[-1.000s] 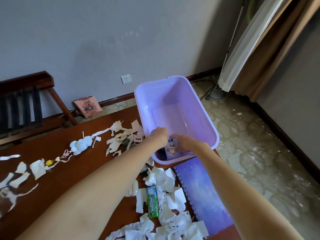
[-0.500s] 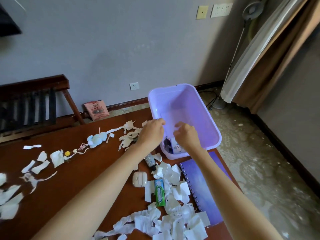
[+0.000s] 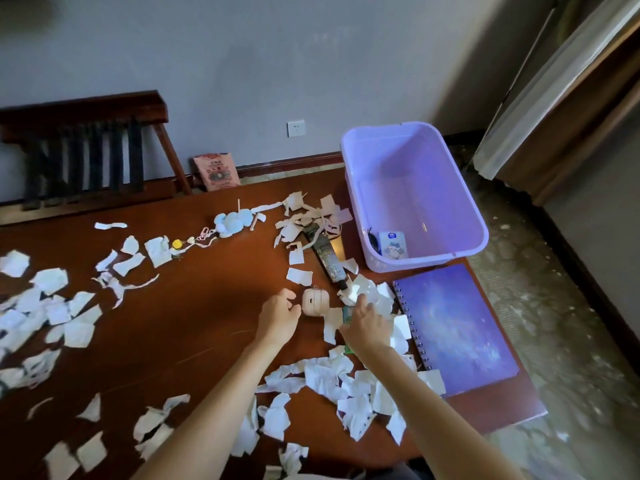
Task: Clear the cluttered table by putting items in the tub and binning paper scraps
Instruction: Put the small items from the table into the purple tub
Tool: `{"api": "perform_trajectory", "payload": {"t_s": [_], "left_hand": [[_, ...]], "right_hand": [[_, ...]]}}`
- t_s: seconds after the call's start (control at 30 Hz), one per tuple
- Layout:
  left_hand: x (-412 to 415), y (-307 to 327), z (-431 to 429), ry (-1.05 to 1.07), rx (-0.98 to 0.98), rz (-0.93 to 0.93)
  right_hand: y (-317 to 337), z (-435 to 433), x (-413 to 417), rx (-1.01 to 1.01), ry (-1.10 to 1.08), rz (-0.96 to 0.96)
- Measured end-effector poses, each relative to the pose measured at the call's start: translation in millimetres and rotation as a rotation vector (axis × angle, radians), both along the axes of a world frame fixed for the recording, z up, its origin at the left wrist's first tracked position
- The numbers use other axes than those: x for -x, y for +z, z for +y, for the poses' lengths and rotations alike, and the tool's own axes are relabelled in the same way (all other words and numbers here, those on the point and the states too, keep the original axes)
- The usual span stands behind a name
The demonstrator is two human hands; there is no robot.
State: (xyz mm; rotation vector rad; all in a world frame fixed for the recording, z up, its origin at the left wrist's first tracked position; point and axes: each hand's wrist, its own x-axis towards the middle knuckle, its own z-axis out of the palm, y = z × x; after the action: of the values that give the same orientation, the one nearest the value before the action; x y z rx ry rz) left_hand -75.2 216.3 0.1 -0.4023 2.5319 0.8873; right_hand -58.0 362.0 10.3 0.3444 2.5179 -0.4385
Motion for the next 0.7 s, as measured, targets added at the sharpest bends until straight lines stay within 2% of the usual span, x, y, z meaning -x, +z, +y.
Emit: {"api": "perform_trajectory", "payload": {"t_s": [0.2, 0.33, 0.5, 0.7], "left_hand": [[14.6, -12.8, 15.6, -0.036, 0.001, -0.102], [26.0, -13.1, 24.8, -0.188, 0.100, -0.130], [32.8, -10.4, 26.6, -0.237, 0.142, -0.150], [26.7, 3.1, 16.9, -0.113, 0.062, -0.109]], "right_hand": [[-10.8, -2.6, 0.6, 0.038, -0.107, -0.055], [-12.1, -1.6, 0.3, 0.075, -0.131, -0.057], [-4.6, 2.6, 3.8, 0.061, -0.119, 0.075], [21.8, 5.9, 15.1, 0.142, -0.092, 0.261]]}}
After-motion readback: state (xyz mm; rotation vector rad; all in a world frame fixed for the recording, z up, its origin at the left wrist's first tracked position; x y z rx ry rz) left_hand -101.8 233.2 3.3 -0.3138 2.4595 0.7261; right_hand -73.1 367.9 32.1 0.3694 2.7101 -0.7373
